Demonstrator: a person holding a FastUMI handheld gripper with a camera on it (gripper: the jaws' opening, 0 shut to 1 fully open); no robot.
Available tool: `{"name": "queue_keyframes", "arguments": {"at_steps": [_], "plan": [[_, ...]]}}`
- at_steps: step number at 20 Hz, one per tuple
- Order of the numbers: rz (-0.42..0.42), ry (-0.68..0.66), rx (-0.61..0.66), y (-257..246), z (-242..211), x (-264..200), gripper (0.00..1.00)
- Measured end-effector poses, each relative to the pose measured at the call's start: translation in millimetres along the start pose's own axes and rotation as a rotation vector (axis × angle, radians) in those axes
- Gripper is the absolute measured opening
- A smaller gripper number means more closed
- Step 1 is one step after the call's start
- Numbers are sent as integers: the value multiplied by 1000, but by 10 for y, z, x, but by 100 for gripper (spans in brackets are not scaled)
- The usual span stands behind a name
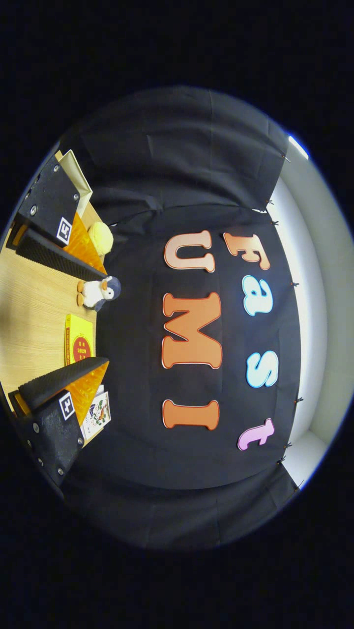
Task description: Open the storage box then place both shoes into the box .Put the left shoe in first, then the right shoe, with the right side of both shoes facing outward in a uniform manner.
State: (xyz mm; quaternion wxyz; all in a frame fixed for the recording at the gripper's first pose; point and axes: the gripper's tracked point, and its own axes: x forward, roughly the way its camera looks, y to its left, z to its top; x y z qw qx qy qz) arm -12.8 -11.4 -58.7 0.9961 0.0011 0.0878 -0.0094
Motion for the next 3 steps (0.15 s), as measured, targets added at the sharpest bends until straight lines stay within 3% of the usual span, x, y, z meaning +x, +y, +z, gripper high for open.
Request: {"name": "queue_keyframes", "arguments": {"at_steps": [3], "plan": [[-3,-65,-21,-164,94,2,95]]}}
